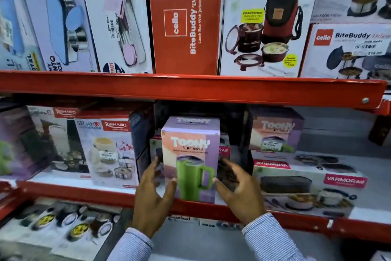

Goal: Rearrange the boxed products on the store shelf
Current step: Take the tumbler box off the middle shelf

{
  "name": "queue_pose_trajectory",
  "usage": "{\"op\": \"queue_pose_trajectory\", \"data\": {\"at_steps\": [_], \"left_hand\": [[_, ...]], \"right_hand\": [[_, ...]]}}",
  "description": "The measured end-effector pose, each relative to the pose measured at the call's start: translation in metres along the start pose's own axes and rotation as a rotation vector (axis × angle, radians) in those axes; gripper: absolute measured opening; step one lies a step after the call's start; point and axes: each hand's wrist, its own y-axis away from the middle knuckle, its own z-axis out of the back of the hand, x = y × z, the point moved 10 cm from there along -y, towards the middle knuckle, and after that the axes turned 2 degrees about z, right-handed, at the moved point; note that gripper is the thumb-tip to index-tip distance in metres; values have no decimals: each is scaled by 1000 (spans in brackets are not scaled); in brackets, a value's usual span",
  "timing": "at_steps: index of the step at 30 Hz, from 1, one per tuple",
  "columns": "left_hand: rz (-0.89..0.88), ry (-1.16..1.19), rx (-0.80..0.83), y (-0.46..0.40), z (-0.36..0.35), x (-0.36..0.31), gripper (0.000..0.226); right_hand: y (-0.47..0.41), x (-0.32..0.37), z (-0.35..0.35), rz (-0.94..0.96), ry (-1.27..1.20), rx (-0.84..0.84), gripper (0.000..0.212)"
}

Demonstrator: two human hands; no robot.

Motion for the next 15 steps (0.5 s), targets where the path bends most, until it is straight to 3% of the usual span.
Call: {"op": "queue_pose_trajectory", "data": {"at_steps": [3,8,15], "left_hand": [[30,55,114,-3,-17,8,43],[21,132,103,1,-14,8,22],[-175,289,27,33,15,-38,48]], "right_hand": [[-3,-8,-11,-56,-114,62,58],[3,-2,-7,-61,-234,38,51],[42,45,41,231,-291,-92,46]]}}
